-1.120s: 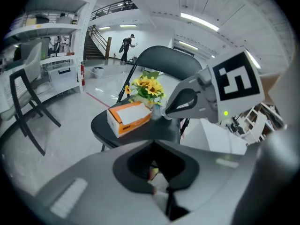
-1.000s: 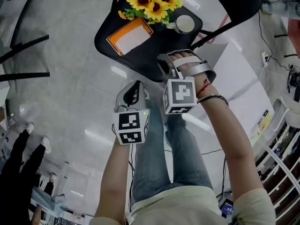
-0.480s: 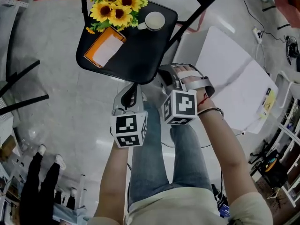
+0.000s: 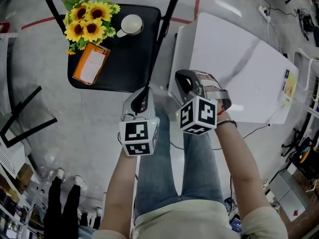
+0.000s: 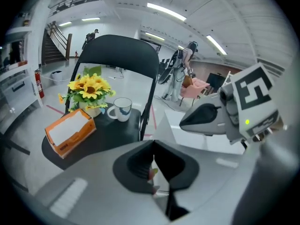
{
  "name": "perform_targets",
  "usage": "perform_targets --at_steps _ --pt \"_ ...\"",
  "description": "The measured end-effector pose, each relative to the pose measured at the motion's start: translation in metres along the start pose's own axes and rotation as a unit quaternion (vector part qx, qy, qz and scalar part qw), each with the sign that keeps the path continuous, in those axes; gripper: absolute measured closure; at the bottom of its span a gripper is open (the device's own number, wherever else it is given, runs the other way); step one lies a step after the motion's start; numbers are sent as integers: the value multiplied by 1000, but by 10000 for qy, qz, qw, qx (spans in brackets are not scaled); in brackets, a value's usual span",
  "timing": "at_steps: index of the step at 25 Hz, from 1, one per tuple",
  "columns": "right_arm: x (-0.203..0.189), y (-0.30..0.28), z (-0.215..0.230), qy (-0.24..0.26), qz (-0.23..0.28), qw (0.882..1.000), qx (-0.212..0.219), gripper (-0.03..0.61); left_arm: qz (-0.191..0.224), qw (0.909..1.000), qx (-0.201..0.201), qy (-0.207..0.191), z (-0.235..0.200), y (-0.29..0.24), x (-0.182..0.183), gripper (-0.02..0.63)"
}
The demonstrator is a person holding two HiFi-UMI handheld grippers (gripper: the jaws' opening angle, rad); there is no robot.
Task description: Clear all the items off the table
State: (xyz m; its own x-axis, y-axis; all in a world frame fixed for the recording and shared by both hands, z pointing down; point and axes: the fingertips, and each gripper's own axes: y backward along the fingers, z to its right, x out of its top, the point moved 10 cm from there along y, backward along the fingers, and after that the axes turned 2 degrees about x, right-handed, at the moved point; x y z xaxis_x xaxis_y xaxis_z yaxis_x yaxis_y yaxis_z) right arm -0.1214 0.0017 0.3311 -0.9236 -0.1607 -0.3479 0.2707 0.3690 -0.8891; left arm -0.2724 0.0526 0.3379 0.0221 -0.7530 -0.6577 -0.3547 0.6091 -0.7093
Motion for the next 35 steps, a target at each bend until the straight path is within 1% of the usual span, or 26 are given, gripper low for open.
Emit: perform_targets --at_steps 3,5,9,12,15,17,23,26,28,31,35 --pt "-29 12 3 -546 42 9984 -108 581 -34 9997 -106 -196 21 -6 3 604" --pt "-52 22 2 -936 84 9954 -177 581 -62 9994 -153 -309 40 -11 2 604" --pt "-109 44 4 -1658 128 9857 -262 580 -135 9989 -249 -384 88 -21 1 604" --pt "-142 58 4 -2166 150 9757 -293 580 -201 9977 -373 -531 116 -27 3 604" --pt "-171 72 7 -2692 226 9623 -315 580 -288 9966 -496 -599 141 -33 5 604" --pt "-192 83 12 -3044 303 9512 -407 580 -335 9954 -564 -698 159 -38 7 604" --pt "-270 123 22 -4017 436 9105 -882 580 -418 9903 -872 -1001 223 -54 10 604" --pt "-307 140 24 -4424 459 8900 -1007 580 -464 9879 -988 -1106 253 -64 11 604" --pt "-332 151 24 -4620 458 8790 -1083 580 -493 9862 -1060 -1171 274 -70 11 604" --pt "-366 164 23 -4782 376 8690 -1217 580 -528 9833 -1182 -1277 302 -81 11 604" --pt "-411 181 23 -4910 229 8610 -1306 580 -585 9789 -1351 -1417 342 -95 10 604"
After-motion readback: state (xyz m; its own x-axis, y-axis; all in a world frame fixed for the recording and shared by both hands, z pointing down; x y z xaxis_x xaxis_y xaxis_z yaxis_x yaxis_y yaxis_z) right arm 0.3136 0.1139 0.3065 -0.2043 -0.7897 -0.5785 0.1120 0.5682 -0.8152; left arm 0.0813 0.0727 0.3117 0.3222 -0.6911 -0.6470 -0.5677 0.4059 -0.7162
